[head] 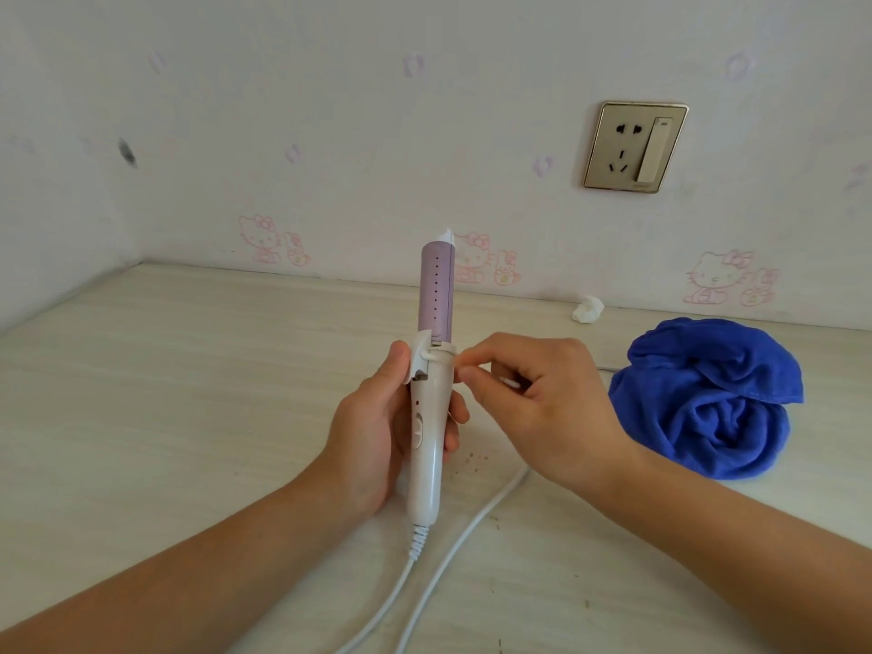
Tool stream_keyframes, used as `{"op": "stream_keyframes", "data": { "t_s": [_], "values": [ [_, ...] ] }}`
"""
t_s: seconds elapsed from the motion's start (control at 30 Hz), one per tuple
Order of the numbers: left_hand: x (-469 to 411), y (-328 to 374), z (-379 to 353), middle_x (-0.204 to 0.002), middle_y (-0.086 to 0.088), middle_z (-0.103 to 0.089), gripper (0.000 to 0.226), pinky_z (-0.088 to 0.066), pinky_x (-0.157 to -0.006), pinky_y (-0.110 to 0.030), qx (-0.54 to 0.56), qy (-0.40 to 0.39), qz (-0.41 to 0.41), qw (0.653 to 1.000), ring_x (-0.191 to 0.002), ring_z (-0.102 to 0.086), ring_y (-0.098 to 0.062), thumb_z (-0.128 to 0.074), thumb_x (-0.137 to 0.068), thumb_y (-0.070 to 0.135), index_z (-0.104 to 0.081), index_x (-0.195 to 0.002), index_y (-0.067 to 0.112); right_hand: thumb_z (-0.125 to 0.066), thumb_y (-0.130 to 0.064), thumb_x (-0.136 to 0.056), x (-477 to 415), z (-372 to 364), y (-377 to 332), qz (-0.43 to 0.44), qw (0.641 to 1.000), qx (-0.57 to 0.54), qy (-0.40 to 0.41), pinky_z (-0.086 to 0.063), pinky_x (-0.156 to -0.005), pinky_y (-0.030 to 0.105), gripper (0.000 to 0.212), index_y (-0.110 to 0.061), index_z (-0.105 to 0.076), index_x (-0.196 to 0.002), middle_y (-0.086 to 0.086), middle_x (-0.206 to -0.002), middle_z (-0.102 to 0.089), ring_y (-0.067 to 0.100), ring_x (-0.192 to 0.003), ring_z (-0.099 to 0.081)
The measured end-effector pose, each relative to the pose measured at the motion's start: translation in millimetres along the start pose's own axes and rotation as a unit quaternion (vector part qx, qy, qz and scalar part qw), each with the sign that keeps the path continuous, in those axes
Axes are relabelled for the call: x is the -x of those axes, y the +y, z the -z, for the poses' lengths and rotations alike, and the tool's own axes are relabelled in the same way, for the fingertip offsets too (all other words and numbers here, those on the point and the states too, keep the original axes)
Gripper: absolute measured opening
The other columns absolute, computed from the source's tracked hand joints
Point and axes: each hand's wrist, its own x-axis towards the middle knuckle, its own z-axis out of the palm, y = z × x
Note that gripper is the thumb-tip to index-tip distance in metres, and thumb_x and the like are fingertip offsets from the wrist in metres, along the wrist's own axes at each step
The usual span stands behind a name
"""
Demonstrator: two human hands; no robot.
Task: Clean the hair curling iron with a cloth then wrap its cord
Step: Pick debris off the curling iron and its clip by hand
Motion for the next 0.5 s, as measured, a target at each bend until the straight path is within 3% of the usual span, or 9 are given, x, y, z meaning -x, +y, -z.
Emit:
{"op": "stream_keyframes", "data": {
  "t_s": [0.13, 0.33, 0.5],
  "values": [
    [-0.1, 0.7, 0.9, -0.085, -0.019, -0.068, 0.066, -0.052, -0.057, -0.029, -0.005, 0.004, 0.0, 1.0, -0.06, -0.061, -0.026, -0.033, -0.104, 0.056, -0.068, -0.114, 0.001, -0.067, -0.017, -0.094, 0.0, -0.4, 3.2, -0.011, 1.0, -0.015, 0.013, -0.043, -0.049, 0.029, 0.016, -0.029, -0.077, -0.09, -0.005, -0.054, -0.054, 0.015, -0.048, -0.048],
    [1.2, 1.8, -1.9, -0.085, -0.02, -0.068, 0.064, -0.054, -0.056, -0.031, 0.008, 0.003, 0.004, 1.0, -0.06, -0.062, -0.027, -0.029, -0.105, 0.051, -0.068, -0.11, 0.001, -0.066, -0.018, -0.095, 2.1, -2.0, 3.1, -0.005, 0.999, -0.033, 0.014, -0.039, -0.051, 0.018, 0.016, -0.03, -0.076, -0.093, -0.015, -0.055, -0.051, 0.009, -0.049, -0.046],
    [1.6, 2.6, -2.3, -0.085, -0.021, -0.068, 0.064, -0.054, -0.056, -0.031, 0.012, 0.003, 0.009, 1.0, -0.06, -0.062, -0.027, -0.029, -0.106, 0.051, -0.066, -0.112, -0.001, -0.067, -0.012, -0.093, -0.9, -0.1, 6.6, -0.021, 0.999, -0.026, 0.041, -0.043, -0.049, 0.025, 0.015, -0.023, -0.077, -0.09, -0.006, -0.055, -0.052, 0.011, -0.047, -0.046]
  ]
}}
